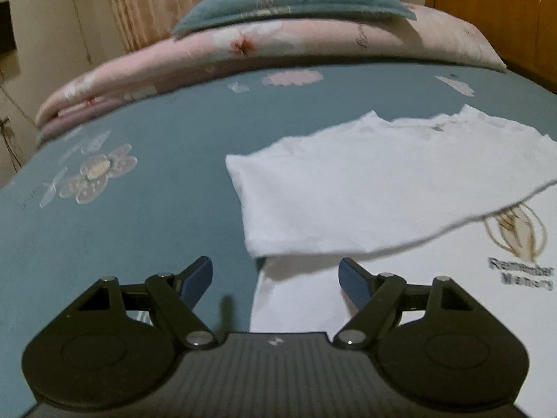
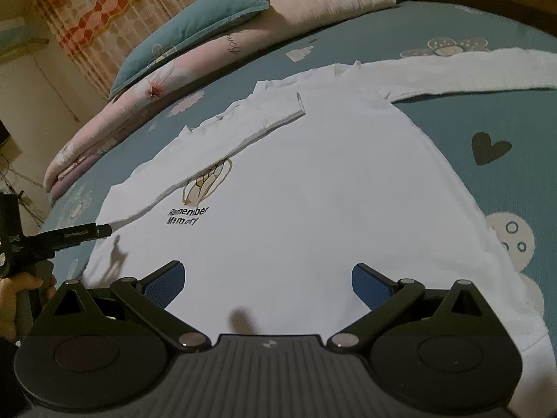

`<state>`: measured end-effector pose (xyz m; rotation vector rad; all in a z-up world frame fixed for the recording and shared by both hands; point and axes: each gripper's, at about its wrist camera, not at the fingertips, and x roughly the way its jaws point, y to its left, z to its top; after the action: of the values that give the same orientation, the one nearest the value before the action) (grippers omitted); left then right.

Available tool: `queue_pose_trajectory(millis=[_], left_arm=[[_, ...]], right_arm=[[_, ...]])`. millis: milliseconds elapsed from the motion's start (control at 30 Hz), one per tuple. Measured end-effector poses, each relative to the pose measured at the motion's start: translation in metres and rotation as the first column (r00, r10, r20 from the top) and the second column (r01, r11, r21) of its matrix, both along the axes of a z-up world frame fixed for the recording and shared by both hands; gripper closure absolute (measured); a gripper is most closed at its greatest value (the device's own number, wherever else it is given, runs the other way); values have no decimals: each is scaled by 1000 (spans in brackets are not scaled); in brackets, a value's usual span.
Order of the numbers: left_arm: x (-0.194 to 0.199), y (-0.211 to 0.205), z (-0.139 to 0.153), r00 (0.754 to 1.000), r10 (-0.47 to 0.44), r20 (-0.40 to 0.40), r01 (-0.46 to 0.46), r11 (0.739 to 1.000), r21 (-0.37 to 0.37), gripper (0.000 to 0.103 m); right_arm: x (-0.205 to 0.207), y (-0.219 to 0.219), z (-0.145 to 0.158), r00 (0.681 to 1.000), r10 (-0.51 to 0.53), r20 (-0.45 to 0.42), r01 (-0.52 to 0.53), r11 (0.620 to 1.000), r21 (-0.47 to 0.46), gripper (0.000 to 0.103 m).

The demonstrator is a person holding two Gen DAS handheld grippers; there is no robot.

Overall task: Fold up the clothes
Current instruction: 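Withdraw the left tool while the right tool moves to the shirt's other side edge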

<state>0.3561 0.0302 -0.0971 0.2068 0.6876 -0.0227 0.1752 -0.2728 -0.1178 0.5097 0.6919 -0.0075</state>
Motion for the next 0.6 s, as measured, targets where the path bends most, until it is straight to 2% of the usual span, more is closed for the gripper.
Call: queue_pose_trajectory(millis=[100, 233, 267, 300, 367, 467, 600], left_arm=[[4, 5, -8, 998, 45, 43, -46, 999, 9, 23], [14, 24, -22, 989, 145, 38, -145, 989, -8, 21], [14, 33, -23, 982, 184, 35, -183, 982, -46, 17], [14, 46, -24, 977, 211, 13, -207, 970, -125, 17], [14, 55, -21, 978, 210, 4, -206, 962, -182, 17], [11, 49, -23, 985, 170, 9, -167, 976, -143, 18], [17, 39, -23, 995, 94, 18, -91, 988, -128, 18]], right_arm=[[2, 7, -1, 1000, 3, 2, -3, 999, -49, 0], [4, 17, -2, 1000, 8, 5, -7, 993, -115, 0], [5, 19, -2, 1000, 9, 6, -8, 992, -130, 0], [5, 21, -3, 1000, 10, 6, -9, 990, -144, 0], [7, 25, -4, 1000, 11, 6, -10, 985, -173, 0], [8, 32, -6, 1000, 19, 5, -18, 975, -223, 0], [9, 42, -9, 1000, 26, 1, -25, 954, -298, 0]])
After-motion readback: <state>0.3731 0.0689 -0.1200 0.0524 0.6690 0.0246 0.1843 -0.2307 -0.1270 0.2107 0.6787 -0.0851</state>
